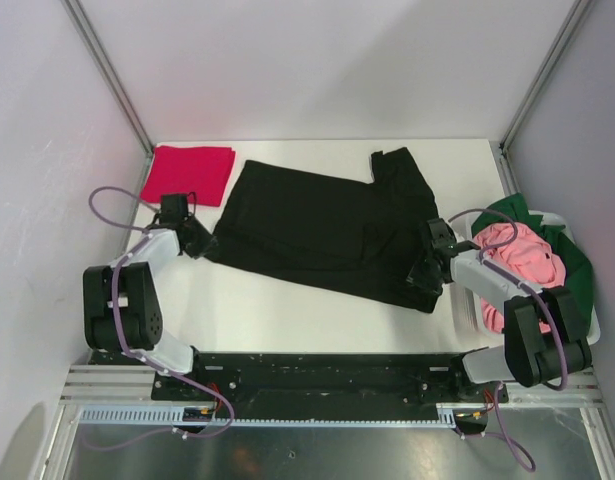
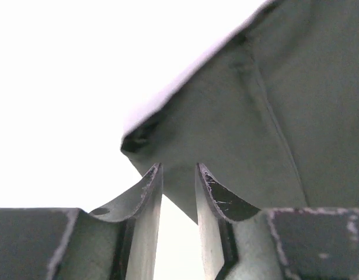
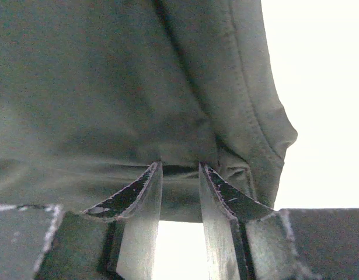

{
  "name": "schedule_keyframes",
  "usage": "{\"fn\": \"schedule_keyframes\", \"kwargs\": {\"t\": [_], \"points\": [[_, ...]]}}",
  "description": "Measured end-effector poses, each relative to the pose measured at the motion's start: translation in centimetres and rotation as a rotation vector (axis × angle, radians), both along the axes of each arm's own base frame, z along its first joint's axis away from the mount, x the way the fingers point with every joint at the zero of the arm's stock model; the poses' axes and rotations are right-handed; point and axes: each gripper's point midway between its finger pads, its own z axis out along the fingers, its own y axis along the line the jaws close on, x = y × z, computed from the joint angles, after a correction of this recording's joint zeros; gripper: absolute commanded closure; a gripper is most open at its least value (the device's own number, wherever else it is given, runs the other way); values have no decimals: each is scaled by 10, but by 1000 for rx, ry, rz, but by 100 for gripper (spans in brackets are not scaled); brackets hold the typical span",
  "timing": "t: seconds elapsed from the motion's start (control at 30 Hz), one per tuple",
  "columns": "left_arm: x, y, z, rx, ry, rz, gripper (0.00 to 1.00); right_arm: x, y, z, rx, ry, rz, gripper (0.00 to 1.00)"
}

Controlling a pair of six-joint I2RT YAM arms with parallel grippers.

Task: Fold and stack the t-shirts
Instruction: Grap the side of the flattened tshirt furthest away from the robot with both arms

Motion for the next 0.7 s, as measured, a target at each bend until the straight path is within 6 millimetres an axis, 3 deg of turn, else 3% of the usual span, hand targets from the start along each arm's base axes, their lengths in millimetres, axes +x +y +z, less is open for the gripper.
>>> {"fn": "schedule_keyframes", "kwargs": {"t": [0.1,0.23,0.43,0.7], "points": [[-1,25,0,24,2,72,66,-8,-5,-7,4,18,-9,63],[-2,40,-3,39,13,113,66,-10,-3,-6,16,7,0,63],[-7,46,-15,54,54,127,64,-11,-3,-2,31,-14,5,63],[-10,46,-10,68,41,116,54,-7,-4,12,47,-66,7,62]]}}
